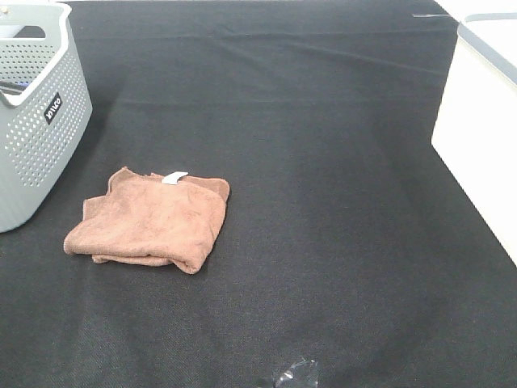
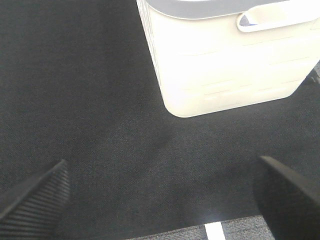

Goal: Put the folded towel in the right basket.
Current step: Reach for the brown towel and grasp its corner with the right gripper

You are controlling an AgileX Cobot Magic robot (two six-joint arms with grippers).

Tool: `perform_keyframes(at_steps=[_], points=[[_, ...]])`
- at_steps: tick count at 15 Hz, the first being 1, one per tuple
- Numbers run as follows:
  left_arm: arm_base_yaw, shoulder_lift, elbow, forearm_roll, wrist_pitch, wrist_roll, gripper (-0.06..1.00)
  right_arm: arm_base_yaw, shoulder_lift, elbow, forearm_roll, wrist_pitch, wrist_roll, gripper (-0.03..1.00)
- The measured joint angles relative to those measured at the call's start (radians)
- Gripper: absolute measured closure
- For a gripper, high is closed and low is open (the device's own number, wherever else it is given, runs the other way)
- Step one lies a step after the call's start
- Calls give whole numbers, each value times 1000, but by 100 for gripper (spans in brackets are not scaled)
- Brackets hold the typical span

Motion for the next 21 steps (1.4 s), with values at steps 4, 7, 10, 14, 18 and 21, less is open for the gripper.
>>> perform_keyframes(at_steps=[4,7,10,14,18,21], points=[[0,0,0,0,0,0,-5,0,0,0,11,0,0,1],[0,0,0,0,0,0,-5,0,0,0,11,0,0,1],[0,0,0,0,0,0,-5,0,0,0,11,0,0,1],[0,0,0,0,0,0,-5,0,97,-27,-3,-7,-28,1],[0,0,0,0,0,0,-5,-2,687,-358,156,99,-78,1],[0,0,0,0,0,0,-5,-2,962,-544,233,100,-115,1]])
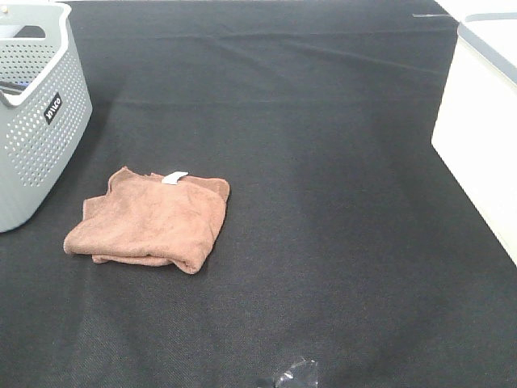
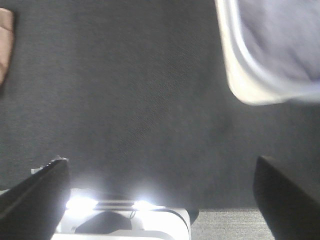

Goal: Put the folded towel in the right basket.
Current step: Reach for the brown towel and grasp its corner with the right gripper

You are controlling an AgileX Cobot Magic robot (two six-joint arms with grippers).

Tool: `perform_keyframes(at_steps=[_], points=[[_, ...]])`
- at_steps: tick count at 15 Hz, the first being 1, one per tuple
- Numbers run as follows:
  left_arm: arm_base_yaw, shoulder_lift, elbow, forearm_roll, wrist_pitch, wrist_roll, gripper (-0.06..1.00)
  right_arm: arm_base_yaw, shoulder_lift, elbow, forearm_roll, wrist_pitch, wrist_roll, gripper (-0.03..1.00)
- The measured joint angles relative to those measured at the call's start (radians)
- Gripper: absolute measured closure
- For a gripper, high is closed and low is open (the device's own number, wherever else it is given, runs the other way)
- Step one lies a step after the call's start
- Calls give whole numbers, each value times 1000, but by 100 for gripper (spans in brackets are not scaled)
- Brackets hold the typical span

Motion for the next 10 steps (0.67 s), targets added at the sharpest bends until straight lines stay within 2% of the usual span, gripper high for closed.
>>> perform_keyframes(at_steps=[2,3,5,6,7,10], points=[[0,0,0,0,0,0,-5,0,107,-48,108,-6,-54,1],[0,0,0,0,0,0,-5,0,185,-52,250,-39,-106,1],[0,0,0,0,0,0,-5,43,326,-54,421,-91,-169,3],[0,0,0,0,0,0,-5,112,420,-58,469,-139,-176,3],[0,0,0,0,0,0,-5,112,420,-58,469,-139,-176,3],[0,0,0,0,0,0,-5,296,725,-155,523,-291,-181,3]])
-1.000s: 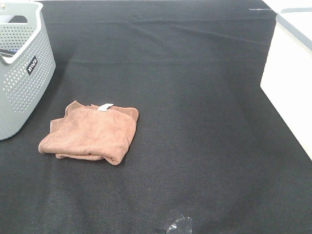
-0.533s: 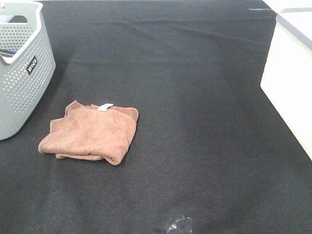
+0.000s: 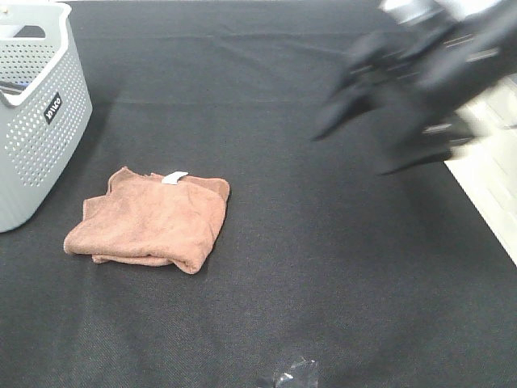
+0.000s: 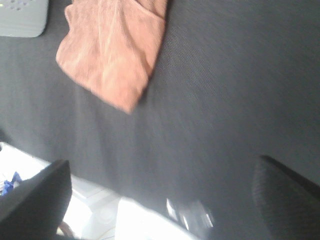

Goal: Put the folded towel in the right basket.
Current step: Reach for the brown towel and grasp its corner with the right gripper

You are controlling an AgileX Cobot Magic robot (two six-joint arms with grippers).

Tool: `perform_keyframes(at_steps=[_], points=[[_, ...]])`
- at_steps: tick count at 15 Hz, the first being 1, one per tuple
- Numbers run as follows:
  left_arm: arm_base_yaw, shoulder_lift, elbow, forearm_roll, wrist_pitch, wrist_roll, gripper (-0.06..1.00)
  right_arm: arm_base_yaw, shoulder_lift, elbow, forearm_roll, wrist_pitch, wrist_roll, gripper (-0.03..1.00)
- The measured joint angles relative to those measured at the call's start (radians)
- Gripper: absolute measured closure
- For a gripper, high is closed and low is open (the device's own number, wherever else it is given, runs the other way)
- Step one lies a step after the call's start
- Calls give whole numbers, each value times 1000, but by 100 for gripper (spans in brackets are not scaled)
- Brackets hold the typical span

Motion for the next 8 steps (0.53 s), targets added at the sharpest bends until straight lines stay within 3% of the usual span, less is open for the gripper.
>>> perform_keyframes(at_steps=[4,8], points=[[0,0,0,0,0,0,-5,62,384,-251,87,-39,-12,3],[0,0,0,0,0,0,-5,62,552,-342,153,-54,-36,3]])
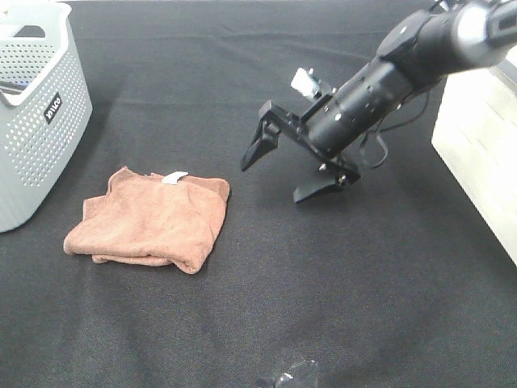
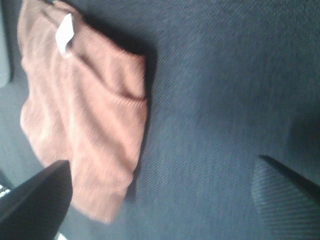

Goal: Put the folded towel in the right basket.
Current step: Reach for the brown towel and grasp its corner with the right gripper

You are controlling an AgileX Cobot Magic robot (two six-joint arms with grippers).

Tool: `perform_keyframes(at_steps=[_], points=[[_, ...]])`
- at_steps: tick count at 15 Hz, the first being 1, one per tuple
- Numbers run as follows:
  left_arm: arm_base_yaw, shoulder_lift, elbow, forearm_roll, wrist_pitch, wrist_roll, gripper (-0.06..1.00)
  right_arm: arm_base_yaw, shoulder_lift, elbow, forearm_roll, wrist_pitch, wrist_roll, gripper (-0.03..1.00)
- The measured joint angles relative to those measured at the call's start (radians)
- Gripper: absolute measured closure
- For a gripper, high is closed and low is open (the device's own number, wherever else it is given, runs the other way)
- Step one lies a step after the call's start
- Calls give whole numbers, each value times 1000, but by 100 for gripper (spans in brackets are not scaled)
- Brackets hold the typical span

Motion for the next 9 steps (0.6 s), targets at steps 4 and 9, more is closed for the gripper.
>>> perform_keyframes(at_steps=[4,9], points=[[0,0,0,0,0,0,-5,0,85,-12,84,-22,-36,4],[0,0,0,0,0,0,-5,102,154,-43,208,-75,-36,5]])
